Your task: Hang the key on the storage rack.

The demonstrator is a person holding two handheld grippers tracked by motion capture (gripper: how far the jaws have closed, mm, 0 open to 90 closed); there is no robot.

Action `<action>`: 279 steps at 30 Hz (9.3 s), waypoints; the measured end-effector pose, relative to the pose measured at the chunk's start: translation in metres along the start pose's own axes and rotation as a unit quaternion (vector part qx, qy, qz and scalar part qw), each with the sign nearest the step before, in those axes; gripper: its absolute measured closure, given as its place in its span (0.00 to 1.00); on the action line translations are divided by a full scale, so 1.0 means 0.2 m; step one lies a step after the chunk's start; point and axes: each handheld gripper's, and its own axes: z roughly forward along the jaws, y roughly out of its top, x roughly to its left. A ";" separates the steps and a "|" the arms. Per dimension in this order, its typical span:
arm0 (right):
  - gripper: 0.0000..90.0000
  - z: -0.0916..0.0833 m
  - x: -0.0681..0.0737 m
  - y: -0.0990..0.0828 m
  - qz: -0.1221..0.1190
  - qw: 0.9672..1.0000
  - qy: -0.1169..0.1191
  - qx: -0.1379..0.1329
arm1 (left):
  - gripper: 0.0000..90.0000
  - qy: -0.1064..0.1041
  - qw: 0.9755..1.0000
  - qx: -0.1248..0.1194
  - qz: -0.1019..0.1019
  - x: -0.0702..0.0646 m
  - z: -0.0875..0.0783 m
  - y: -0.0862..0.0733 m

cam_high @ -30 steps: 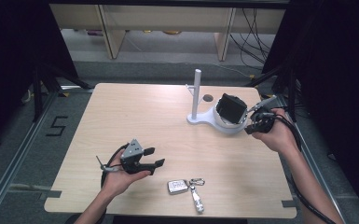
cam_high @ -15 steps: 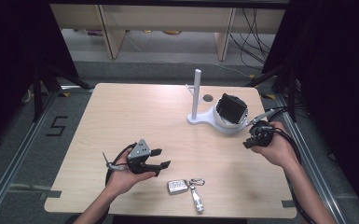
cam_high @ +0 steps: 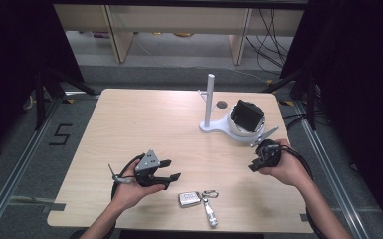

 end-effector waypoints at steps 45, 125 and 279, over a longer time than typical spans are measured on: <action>0.68 0.25 0.42 0.18 -0.196 0.971 0.071 0.113 | 0.41 0.006 1.000 0.001 0.004 -0.03 -0.02 -0.02; 0.77 0.31 0.49 0.25 -0.239 0.963 0.081 0.091 | 0.39 -0.001 1.000 0.009 0.005 -0.04 0.00 -0.05; 0.97 -0.07 0.53 0.53 -0.248 0.964 0.092 0.028 | 0.92 -0.154 0.987 -0.040 0.035 -0.19 0.27 0.10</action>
